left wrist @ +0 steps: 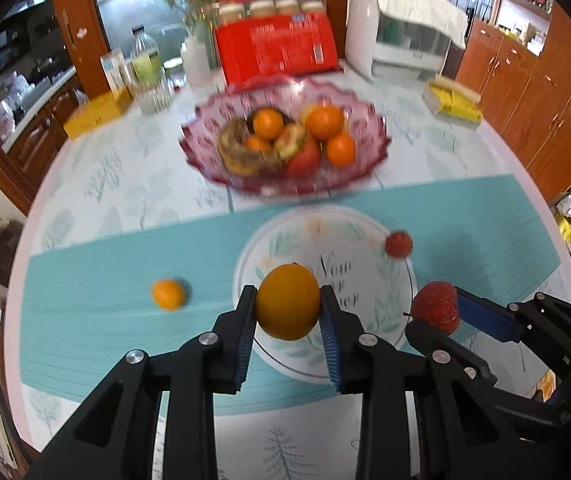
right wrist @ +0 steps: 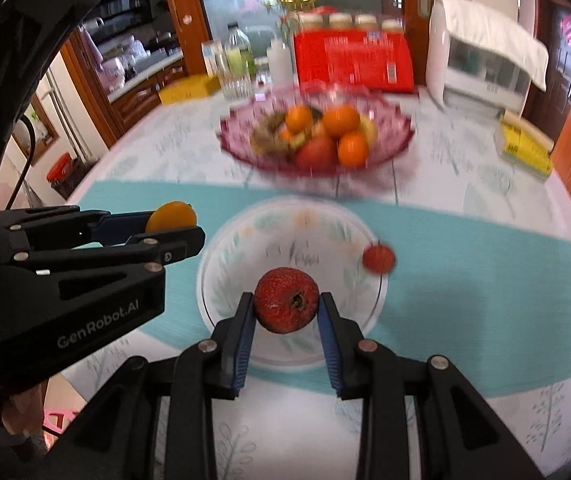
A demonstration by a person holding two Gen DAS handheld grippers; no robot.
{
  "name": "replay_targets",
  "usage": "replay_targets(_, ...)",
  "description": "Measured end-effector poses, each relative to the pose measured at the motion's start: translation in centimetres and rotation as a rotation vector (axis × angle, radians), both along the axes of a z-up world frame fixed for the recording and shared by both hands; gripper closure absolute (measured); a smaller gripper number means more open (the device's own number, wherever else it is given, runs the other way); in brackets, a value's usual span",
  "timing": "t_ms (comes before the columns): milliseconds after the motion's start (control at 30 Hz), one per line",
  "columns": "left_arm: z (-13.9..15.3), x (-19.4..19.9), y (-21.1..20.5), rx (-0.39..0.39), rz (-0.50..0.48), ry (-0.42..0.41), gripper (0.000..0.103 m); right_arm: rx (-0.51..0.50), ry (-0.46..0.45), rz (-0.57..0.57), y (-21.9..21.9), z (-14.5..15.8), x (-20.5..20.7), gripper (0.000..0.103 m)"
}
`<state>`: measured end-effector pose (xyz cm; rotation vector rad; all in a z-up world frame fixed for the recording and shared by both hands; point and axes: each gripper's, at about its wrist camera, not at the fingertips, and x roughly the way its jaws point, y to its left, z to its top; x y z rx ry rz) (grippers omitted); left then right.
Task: Organize fruits
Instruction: 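Carry the red fruit and tangerine over the pink bowl and open both tools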
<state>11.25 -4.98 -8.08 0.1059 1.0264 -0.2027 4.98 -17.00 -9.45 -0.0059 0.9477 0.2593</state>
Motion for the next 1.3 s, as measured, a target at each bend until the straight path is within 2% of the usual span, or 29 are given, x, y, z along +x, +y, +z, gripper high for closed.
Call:
replay_targets(300, 5.5, 3.8, 2.3, -0.001, 0.010, -0.090, 0.074, 0.017, -0.128, -0.019, 0.1, 6.6, 3.1, 0.071)
replay_targets(533, 10.9, 8.0, 3.3, 0.034, 0.003, -0.205, 0.074, 0.023, -0.257, -0.037, -0.7, 12.8, 7.7, 0.071)
replay_targets(700, 12.4, 11.6, 3.3, 0.039, 0.002, -0.240, 0.074, 0.012, -0.308, -0.086, -1.3, 14.8, 11.5, 0.071)
replay_targets(800, 11.7, 13.7, 3.0, 0.033, 0.001, -0.215, 0.074, 0.019, -0.291, -0.122, -1.7, 14.5, 14.4, 0.071)
replay_targets(933, 8.8, 16.7, 2.3, 0.024, -0.004, -0.147, 0.074, 0.017, -0.232, -0.160, -1.7, 12.3, 18.3, 0.071)
replay_targets(1300, -1.0, 22.7, 0.4, 0.037, -0.038, 0.019, 0.074, -0.027, -0.008, -0.199, -1.2, 1.7, 25.5, 0.071)
